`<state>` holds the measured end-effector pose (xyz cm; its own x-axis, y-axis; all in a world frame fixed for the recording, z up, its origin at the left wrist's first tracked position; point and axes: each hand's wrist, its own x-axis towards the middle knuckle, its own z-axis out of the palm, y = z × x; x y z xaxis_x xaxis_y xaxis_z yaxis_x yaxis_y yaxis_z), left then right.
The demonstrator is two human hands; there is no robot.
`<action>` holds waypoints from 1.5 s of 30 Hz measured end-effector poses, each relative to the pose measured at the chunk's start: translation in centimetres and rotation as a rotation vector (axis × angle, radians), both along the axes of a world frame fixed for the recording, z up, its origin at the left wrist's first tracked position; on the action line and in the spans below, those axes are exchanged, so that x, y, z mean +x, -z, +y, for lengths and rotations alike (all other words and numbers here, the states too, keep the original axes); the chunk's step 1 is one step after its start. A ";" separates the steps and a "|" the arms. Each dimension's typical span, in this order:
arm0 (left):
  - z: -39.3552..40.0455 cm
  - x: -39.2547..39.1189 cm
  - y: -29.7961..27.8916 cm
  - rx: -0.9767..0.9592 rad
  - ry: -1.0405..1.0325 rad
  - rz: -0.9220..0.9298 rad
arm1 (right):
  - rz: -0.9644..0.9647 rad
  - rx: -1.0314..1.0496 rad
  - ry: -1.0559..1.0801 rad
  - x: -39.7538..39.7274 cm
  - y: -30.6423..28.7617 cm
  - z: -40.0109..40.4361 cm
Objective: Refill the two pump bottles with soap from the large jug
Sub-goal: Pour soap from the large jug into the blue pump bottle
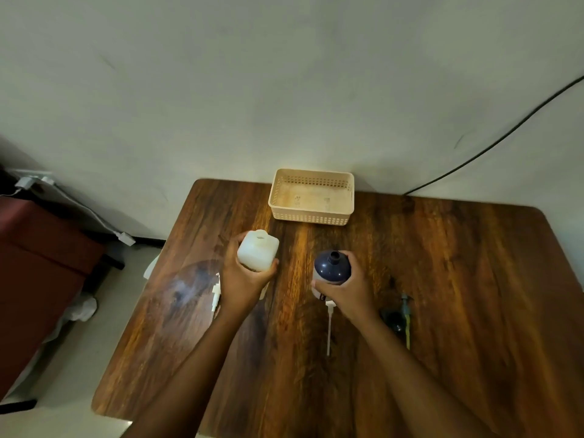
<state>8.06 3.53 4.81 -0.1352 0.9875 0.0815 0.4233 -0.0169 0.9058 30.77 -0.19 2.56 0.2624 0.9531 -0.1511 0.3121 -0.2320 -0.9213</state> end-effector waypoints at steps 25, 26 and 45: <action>5.7 3.7 -35.7 0.412 0.649 0.284 | 0.051 0.549 -0.095 5.9 -30.0 1.7; 5.7 3.9 -36.8 0.422 0.670 0.304 | 0.038 0.557 -0.107 6.0 -30.8 1.6; 4.9 5.4 -46.1 0.443 0.934 0.578 | -0.103 0.645 -0.190 6.3 -37.0 0.3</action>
